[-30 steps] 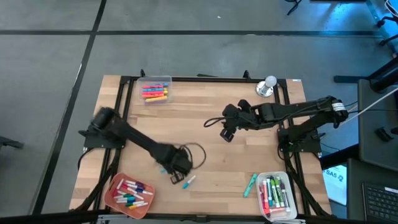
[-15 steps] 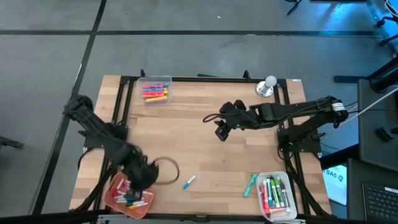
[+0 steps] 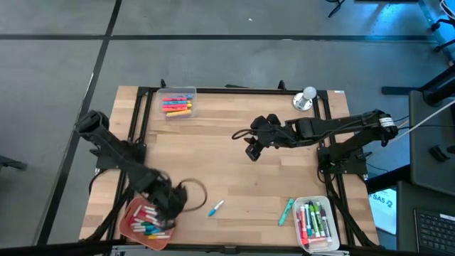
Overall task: Pick & Place Markers
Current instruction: Put the bottom center pitch blue pen into the orange bin
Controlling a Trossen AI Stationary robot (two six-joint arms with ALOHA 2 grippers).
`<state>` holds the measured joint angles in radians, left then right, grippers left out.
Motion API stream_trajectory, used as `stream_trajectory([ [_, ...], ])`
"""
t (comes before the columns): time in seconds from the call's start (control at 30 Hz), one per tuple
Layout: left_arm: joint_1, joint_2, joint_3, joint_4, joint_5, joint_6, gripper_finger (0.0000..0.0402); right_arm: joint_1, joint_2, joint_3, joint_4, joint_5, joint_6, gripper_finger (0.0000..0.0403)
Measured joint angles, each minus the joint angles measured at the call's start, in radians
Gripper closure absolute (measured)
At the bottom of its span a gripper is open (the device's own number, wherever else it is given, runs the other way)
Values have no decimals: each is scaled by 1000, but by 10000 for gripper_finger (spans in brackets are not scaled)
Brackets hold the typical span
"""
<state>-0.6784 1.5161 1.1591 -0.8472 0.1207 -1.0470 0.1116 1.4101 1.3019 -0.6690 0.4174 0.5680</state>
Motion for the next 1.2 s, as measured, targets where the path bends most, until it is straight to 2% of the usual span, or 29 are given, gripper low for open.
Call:
stream_trajectory([
  [0.1,97,0,18,36,-146,22,261,0,0,0,11,0,4,242],
  [0.2,173,18,22,188,-170,162,261,0,0,0,19,-1,19,242],
  [0.33,179,69,23,307,-298,278,260,0,0,0,13,-7,35,242],
  [0.5,186,190,23,401,-438,226,260,0,0,0,2,-27,32,242],
  [0.73,177,335,44,594,-440,187,241,0,0,0,-17,-27,-61,242],
  [0.87,173,386,87,561,-436,181,224,-11,0,0,-17,-34,-146,242],
  [1.0,175,416,91,538,-426,129,214,-40,0,0,-17,-70,-165,242],
  [1.2,170,437,91,435,-340,15,220,-65,0,1,-17,-104,-162,242],
])
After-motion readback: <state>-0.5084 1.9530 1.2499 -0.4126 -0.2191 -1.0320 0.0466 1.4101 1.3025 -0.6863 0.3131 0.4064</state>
